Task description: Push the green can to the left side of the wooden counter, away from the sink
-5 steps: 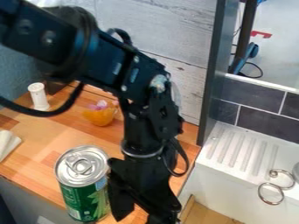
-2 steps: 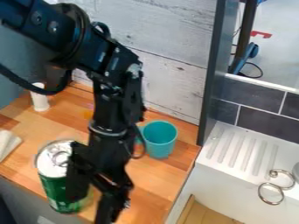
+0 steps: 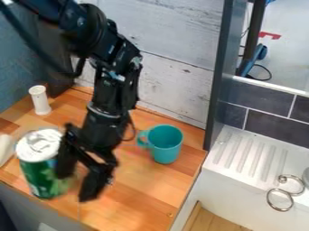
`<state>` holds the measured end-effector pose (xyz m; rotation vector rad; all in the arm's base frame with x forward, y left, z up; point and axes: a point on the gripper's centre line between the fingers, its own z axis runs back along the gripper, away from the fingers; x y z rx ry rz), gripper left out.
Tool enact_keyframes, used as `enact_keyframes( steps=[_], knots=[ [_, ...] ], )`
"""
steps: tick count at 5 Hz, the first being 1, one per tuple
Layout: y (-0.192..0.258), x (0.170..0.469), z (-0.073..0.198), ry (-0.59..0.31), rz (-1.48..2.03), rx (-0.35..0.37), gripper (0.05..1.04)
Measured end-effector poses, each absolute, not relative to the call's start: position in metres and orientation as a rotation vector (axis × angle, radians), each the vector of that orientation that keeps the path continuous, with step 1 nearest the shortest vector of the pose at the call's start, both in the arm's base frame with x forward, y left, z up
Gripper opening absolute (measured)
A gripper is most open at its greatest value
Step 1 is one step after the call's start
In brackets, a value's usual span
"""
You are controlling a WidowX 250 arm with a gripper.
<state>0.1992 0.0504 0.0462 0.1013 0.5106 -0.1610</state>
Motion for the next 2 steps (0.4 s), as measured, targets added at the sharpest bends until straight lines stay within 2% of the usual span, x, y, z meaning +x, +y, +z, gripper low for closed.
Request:
enact_keyframes(
  steps=[2],
  knots=[
    [0.0780,0.2049,0.0500,0.553,-0.181,0.117,0.999]
  ],
)
